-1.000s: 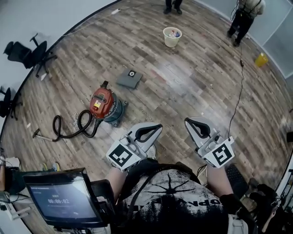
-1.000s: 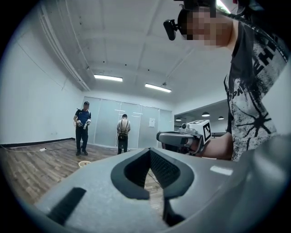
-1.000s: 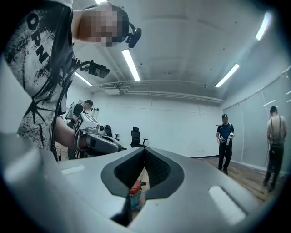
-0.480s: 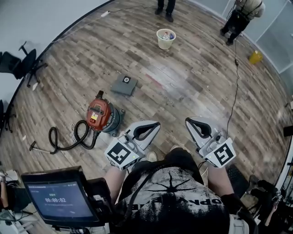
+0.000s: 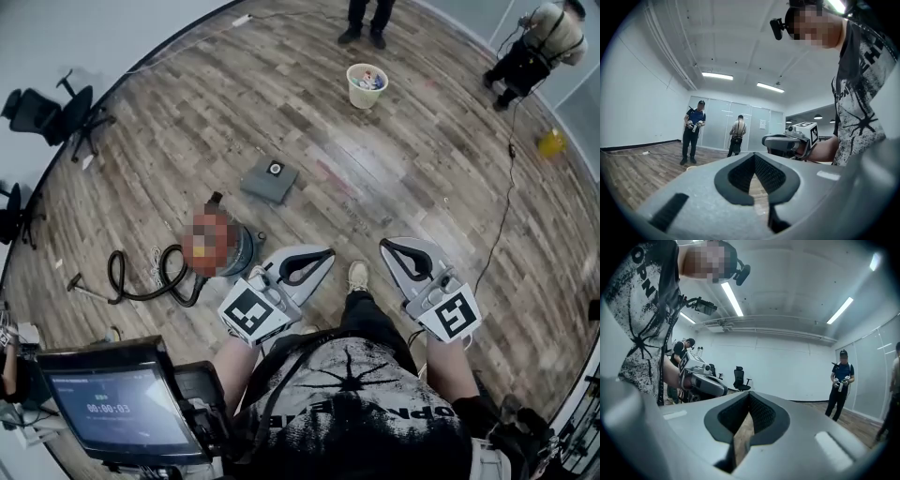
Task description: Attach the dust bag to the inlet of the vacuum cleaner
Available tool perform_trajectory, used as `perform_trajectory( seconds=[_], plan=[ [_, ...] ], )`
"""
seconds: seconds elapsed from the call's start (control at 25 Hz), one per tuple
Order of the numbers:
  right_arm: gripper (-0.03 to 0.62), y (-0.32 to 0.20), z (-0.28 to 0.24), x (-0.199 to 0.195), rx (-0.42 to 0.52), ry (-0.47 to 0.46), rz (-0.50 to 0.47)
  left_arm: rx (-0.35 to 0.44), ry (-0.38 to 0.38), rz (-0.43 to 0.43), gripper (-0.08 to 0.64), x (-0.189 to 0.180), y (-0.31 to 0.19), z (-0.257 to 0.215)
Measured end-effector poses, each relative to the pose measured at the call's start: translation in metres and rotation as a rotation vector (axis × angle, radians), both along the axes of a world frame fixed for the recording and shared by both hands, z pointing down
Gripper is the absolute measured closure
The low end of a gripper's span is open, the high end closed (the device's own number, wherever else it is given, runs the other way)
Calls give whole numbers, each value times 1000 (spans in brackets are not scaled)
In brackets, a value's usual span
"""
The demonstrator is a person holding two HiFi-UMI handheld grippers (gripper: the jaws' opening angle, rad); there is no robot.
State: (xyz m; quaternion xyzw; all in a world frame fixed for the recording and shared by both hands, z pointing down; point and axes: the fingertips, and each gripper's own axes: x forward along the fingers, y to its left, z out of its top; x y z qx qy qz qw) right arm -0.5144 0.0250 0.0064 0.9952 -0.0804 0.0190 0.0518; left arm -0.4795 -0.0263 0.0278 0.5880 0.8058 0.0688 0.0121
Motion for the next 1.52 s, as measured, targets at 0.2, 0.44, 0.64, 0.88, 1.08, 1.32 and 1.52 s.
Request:
perform_trajectory(
  seconds=[0.2,0.44,0.64,0.88,1.08,1.32,1.52],
  plan=[
    [586,63,-13,40,3,47,-112,63,-6,-61,557,24,67,5],
    [586,151,-15,68,17,48,-170,73,-4,-125,557,54,156,-2],
    [586,206,-4,85,37,42,-211,76,6,-172,557,76,210,3],
    [586,244,-2,119,51,46,-264,83,10,-232,557,105,241,6],
    [586,251,5,164,58,46,-319,103,-22,-274,557,141,254,22],
    [586,261,12,217,41,46,-333,84,-26,-271,557,193,273,36],
    [586,281,9,310,33,30,-307,61,12,-229,557,286,301,27]
  ],
)
